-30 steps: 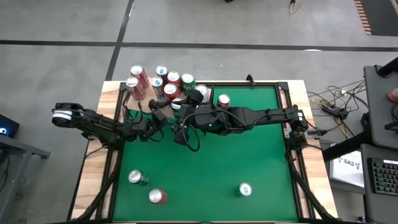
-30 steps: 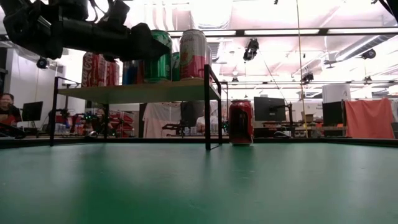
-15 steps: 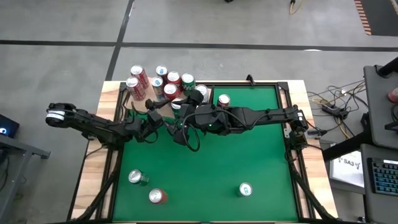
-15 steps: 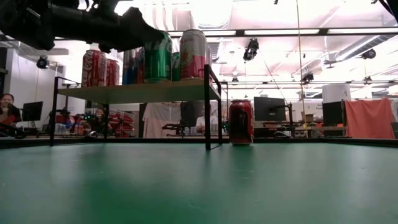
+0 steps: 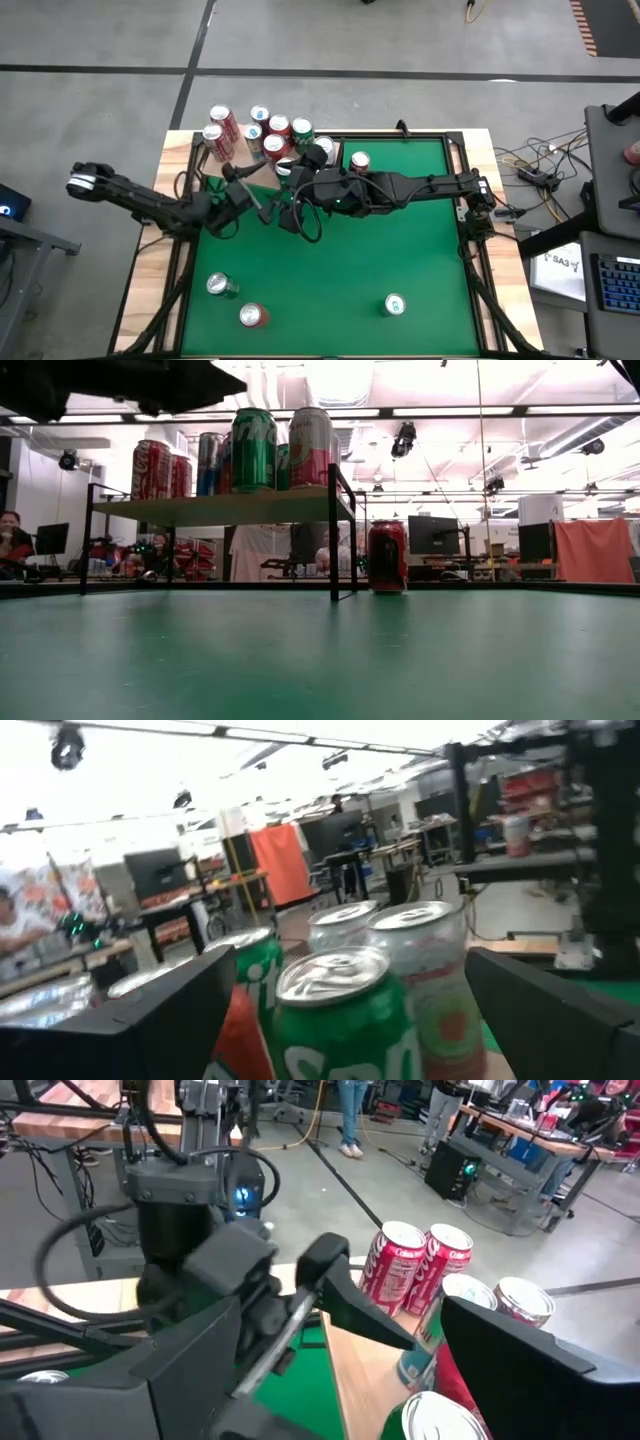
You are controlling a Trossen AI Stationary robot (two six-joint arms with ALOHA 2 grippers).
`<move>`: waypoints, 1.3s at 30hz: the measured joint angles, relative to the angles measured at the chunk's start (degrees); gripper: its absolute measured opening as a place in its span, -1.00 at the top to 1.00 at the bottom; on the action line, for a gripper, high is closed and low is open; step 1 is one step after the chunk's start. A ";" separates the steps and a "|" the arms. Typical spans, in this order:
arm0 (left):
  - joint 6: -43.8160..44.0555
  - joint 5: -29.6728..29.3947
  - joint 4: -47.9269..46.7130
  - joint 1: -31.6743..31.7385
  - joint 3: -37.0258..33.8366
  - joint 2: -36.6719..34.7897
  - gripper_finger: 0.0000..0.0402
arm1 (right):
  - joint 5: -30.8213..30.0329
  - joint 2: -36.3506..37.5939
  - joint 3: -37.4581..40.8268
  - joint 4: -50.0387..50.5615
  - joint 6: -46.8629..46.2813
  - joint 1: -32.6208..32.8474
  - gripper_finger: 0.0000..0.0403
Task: Place canned beverage on shelf
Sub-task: Put the green soda can on the shelf aligned with the other green soda can
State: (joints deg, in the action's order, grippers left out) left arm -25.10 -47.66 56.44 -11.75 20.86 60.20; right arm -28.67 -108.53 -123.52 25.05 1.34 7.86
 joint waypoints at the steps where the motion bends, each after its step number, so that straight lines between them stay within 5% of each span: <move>1: -1.19 0.00 -1.01 -0.82 0.00 -0.65 -0.88 | 0.00 0.00 0.00 0.00 -0.21 -0.10 -0.67; 11: -3.43 0.20 -23.98 -4.74 0.00 -8.13 -0.88 | 0.11 0.00 0.00 3.55 0.01 -2.99 -0.62; 19: -2.14 0.20 -26.93 -4.71 0.00 -9.62 -0.79 | 0.76 0.00 0.00 10.77 -2.28 -7.10 -0.52; 25: -2.30 0.20 -26.94 -4.71 0.02 -9.72 -0.73 | 6.44 -0.31 0.86 11.90 -3.30 -9.83 -0.06; 34: -2.42 0.17 -26.90 -4.71 0.09 -9.72 -0.71 | 7.22 -3.13 1.01 10.76 1.13 -10.99 0.80; 39: -2.45 0.13 -26.92 -4.71 0.11 -9.72 -0.71 | 7.28 -3.76 1.03 9.94 2.26 -10.86 0.93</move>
State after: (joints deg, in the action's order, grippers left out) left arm -27.55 -47.53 29.52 -16.47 20.97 50.48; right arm -21.39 -112.29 -122.50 34.99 3.60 -3.01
